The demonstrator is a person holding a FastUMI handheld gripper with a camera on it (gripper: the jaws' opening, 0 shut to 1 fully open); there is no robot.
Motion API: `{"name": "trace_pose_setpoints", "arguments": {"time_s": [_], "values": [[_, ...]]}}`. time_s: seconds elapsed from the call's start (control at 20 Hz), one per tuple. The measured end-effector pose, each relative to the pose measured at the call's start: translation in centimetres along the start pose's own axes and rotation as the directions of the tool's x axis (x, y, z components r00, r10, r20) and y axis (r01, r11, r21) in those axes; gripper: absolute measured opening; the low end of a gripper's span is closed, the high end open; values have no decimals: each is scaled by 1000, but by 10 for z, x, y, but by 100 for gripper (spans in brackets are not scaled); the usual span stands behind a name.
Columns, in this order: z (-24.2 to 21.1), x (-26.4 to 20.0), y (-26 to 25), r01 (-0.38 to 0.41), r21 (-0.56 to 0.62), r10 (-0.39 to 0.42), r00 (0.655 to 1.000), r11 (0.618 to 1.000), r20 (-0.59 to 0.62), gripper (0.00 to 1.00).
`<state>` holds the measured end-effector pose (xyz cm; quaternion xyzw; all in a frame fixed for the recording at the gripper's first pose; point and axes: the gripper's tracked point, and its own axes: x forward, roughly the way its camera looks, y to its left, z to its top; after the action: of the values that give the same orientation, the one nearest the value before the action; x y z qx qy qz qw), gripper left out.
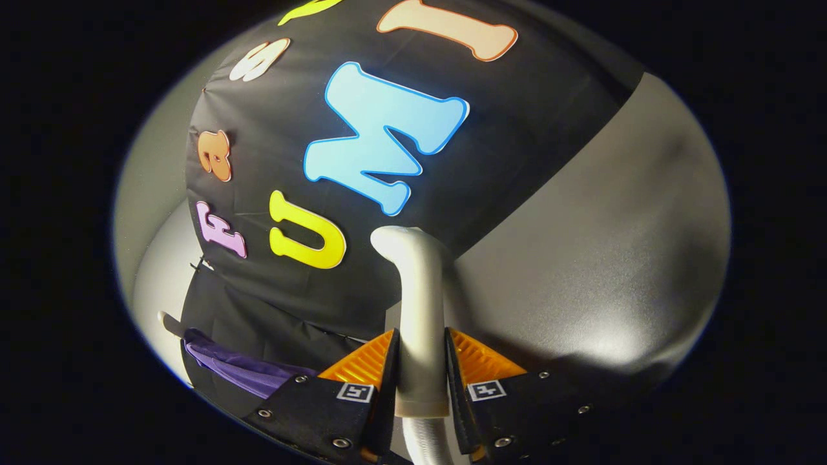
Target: Iron the clothes twice with a garment steamer, once on the left side and once on the right side.
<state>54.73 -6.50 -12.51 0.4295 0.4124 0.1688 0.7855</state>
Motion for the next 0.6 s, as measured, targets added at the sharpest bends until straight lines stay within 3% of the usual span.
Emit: {"name": "trace_pose_setpoints", "arguments": {"time_s": [0.3, 0.6], "values": [[7, -34, 36, -30, -110, 44, 991, 993, 129, 34], [-33, -94, 81, -50, -264, 110, 969, 963, 219, 30]]}}
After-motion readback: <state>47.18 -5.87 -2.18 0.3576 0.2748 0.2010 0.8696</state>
